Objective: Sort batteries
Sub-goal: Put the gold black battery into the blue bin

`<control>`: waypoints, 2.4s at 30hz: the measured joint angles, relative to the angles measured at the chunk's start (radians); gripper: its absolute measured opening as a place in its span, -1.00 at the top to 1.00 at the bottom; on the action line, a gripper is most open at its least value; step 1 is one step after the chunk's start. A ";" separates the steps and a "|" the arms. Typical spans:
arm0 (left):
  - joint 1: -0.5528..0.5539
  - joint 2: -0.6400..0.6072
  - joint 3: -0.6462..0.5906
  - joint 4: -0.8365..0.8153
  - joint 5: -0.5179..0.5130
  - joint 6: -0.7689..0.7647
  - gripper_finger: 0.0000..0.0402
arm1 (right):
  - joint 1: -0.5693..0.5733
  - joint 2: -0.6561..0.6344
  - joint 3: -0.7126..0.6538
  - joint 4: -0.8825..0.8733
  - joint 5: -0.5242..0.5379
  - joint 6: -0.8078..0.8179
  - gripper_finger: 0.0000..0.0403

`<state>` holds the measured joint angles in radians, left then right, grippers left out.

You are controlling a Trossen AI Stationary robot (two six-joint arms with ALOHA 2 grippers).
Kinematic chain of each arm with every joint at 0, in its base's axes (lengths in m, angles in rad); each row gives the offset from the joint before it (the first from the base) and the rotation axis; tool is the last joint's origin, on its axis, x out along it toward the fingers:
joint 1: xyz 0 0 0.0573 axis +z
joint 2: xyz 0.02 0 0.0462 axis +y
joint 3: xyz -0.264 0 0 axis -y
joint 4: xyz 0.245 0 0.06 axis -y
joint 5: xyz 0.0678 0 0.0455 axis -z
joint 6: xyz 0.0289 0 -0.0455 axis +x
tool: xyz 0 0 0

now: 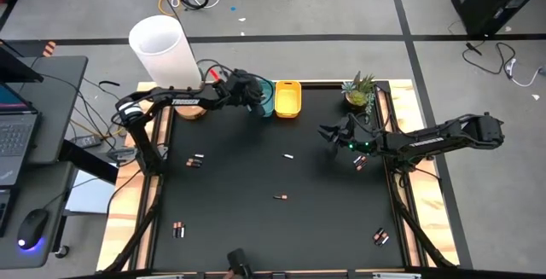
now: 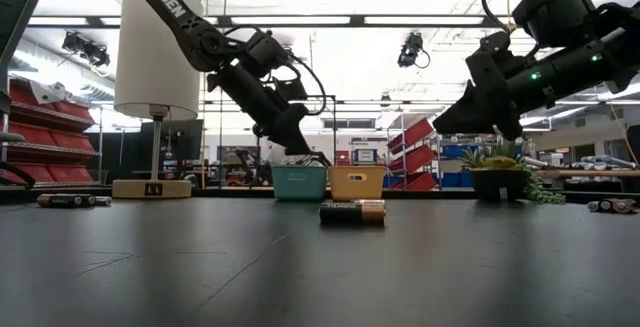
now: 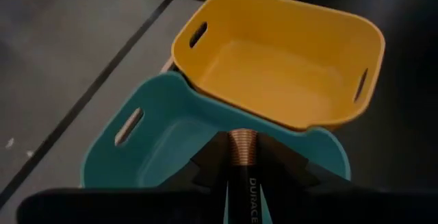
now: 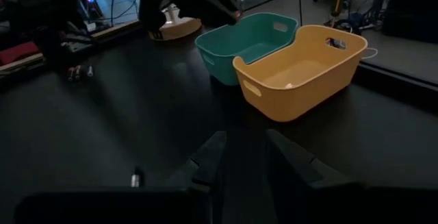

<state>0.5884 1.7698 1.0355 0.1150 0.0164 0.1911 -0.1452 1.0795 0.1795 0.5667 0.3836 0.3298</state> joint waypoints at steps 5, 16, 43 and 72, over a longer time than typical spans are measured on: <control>0.000 0.021 0.000 -0.005 -0.009 0.008 0.44 | 0.000 0.000 0.000 -0.002 0.000 0.000 0.56; -0.003 0.017 0.000 0.044 -0.044 0.008 0.19 | -0.001 0.000 0.000 -0.001 0.001 -0.025 0.57; -0.365 0.015 0.160 -0.409 0.162 0.012 0.19 | -0.001 0.000 0.000 -0.006 0.019 -0.038 0.56; -0.746 0.076 0.156 -0.374 0.057 -0.046 0.19 | -0.001 0.000 0.000 0.004 0.014 -0.019 0.56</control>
<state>-0.1577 1.8457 1.1915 -0.2594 0.0734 0.1456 -0.1463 1.0798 0.1799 0.5710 0.3981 0.3112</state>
